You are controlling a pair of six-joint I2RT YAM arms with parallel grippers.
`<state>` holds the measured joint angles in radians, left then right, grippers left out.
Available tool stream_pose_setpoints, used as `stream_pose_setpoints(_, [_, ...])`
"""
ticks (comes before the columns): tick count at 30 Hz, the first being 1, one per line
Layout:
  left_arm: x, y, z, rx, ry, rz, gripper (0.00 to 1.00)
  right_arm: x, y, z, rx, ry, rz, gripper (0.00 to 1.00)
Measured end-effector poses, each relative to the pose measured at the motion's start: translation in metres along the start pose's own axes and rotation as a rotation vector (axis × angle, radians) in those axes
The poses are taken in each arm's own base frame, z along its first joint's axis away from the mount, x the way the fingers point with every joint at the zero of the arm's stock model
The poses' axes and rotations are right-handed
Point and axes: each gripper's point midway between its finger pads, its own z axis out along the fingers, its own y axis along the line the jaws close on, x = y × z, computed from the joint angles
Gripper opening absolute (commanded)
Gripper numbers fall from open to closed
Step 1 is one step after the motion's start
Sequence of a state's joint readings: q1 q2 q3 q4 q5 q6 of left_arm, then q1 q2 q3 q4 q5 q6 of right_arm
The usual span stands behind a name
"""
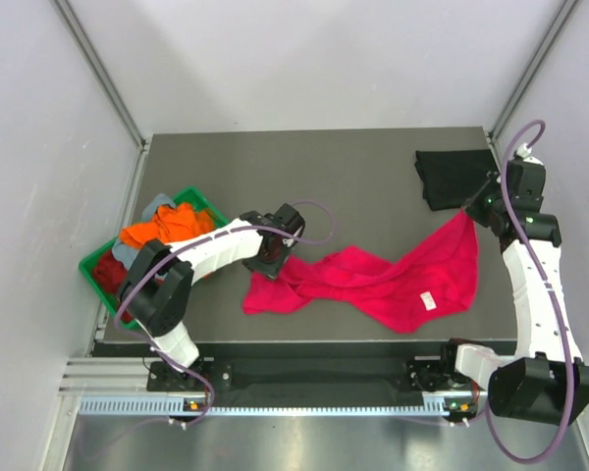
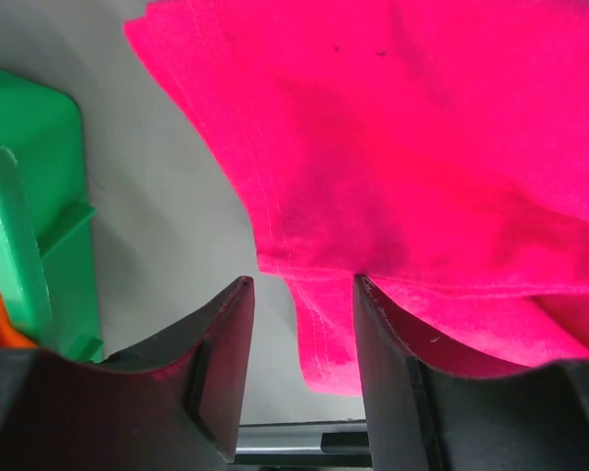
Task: Fold and stack the t-shirts
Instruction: Flatten the tshirt out
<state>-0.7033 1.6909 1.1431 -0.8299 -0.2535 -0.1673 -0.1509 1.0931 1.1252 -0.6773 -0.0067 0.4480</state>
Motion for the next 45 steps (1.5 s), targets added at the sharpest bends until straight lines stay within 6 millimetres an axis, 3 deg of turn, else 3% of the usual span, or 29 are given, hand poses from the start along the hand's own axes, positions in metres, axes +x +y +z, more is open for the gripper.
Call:
stream_pose_setpoints(16, [0.008,-0.002,0.019,-0.014,0.038,0.026,0.51,0.001,0.004,0.001,-0.037,0.012,0.010,0.00])
stream_pose_setpoints(23, [0.008,0.003,0.024,-0.046,0.043,0.036,0.45,0.002,0.004,0.002,-0.041,0.013,0.011,0.00])
stream_pose_setpoints(31, [0.005,0.008,0.024,-0.079,0.030,0.034,0.39,0.003,0.004,0.003,-0.047,0.015,0.014,0.00])
stream_pose_setpoints(45, [0.000,0.015,0.024,-0.116,0.008,0.030,0.41,0.005,0.004,0.004,-0.055,0.012,0.013,0.00])
